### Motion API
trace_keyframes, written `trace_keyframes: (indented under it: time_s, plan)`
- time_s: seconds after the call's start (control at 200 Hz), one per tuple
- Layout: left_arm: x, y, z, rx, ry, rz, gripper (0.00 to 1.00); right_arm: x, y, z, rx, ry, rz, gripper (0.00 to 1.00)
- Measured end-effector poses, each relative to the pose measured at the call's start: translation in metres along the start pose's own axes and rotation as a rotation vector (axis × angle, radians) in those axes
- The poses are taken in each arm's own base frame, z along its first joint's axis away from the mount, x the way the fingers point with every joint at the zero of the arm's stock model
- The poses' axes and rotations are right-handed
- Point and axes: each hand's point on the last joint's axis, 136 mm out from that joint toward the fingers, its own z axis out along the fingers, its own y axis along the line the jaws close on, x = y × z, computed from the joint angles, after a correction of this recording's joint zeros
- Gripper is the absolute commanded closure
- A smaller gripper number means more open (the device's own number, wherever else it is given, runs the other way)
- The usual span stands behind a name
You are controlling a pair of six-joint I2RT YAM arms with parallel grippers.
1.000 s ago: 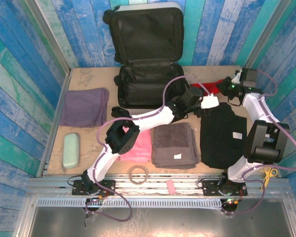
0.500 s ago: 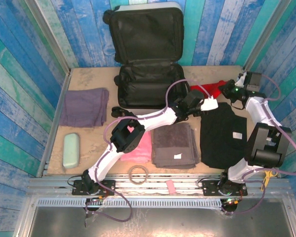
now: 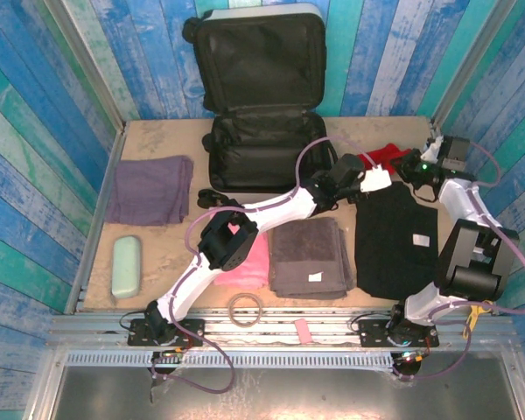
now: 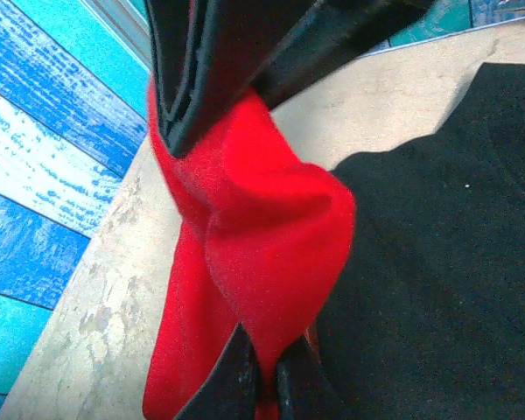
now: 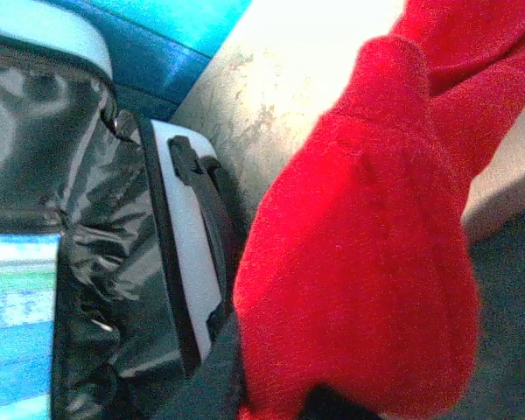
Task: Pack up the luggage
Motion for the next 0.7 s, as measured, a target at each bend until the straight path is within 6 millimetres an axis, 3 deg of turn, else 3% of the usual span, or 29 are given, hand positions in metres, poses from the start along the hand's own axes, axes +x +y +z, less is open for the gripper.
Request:
trace_keyframes:
  time_s: [0.135, 0.22, 0.341, 0.366, 0.701]
  plan:
    - [-0.002, -0.005, 0.0, 0.029, -0.008, 0.0, 1.0, 0.01, -0.014, -0.011, 0.016, -0.006, 0.011, 0.29]
    - [-0.003, -0.011, -0.001, 0.052, -0.012, 0.001, 1.0, 0.019, -0.019, -0.022, 0.028, -0.013, 0.008, 0.17]
    - [-0.004, -0.02, -0.001, 0.078, -0.011, 0.004, 1.0, 0.031, -0.025, -0.042, 0.057, -0.042, 0.003, 0.1]
    - [-0.005, -0.023, -0.001, 0.085, -0.01, 0.005, 1.0, 0.034, -0.025, -0.047, 0.062, -0.049, 0.003, 0.01]
    - [-0.005, -0.051, -0.001, 0.14, -0.004, 0.002, 1.0, 0.066, -0.019, -0.101, 0.079, -0.16, 0.058, 0.0]
